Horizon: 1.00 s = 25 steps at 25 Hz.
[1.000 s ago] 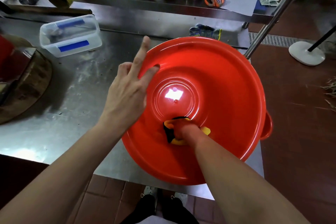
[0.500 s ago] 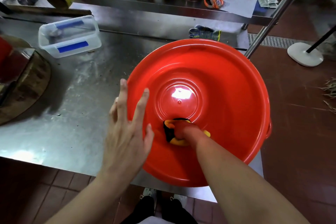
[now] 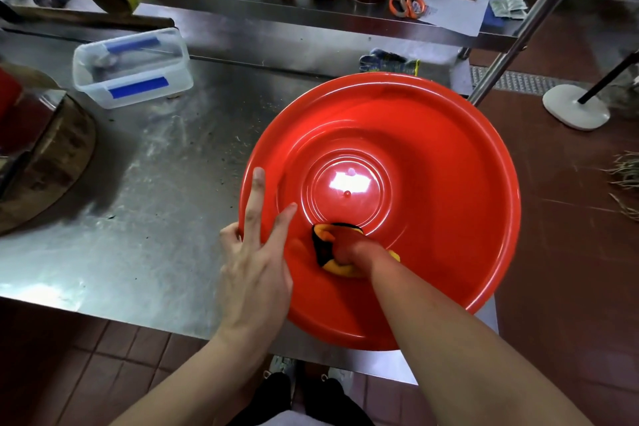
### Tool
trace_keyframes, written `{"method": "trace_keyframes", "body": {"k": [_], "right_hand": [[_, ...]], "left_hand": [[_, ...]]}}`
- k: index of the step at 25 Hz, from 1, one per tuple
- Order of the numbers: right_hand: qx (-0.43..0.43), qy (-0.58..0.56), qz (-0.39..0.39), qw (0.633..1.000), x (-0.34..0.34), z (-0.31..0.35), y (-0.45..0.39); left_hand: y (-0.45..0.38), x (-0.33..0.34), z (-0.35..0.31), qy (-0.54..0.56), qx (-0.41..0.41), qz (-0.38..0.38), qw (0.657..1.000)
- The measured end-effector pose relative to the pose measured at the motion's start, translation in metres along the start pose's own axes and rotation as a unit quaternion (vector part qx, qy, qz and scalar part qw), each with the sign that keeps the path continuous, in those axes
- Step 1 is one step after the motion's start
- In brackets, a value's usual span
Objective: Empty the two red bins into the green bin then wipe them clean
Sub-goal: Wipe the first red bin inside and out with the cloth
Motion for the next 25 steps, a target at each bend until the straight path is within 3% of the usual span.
{"method": "trace_keyframes", "body": {"k": [3, 5, 8, 11, 18, 25], "right_hand": [[0.001, 0.033, 0.007, 0.999, -0.005, 0.0, 0.002], [-0.016, -0.003, 0.045, 0.999, -0.003, -0.005, 0.009], [-0.091, 0.105, 0.078, 0.987, -0.015, 0.0, 0.043], [-0.023, 0.097, 0.086, 0.991, -0.032, 0.006, 0.084], [0.024, 0.191, 0.101, 0.976, -0.049, 0.001, 0.152], [0.016, 0.196, 0.136, 0.971, -0.024, -0.019, 0.101]], "left_hand": [[-0.003, 0.004, -0.002, 0.01, -0.02, 0.017, 1.0], [-0.006, 0.003, -0.001, 0.008, -0.026, 0.01, 1.0], [-0.008, 0.0, 0.004, 0.015, -0.036, 0.01, 0.999], [-0.011, 0.0, 0.007, 0.017, -0.033, 0.008, 0.999], [-0.016, 0.001, 0.009, 0.021, -0.02, 0.02, 0.999], [-0.015, 0.002, 0.005, 0.01, -0.005, 0.029, 1.0]]}}
Point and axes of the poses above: each hand's wrist, its own y-axis away from the middle knuckle, its own x-axis out of the palm, z = x × y, the point moved 2 cm from there along -y, towards the middle knuckle, and after that the axes turned 14 degrees about y, right-handed, at the moved point
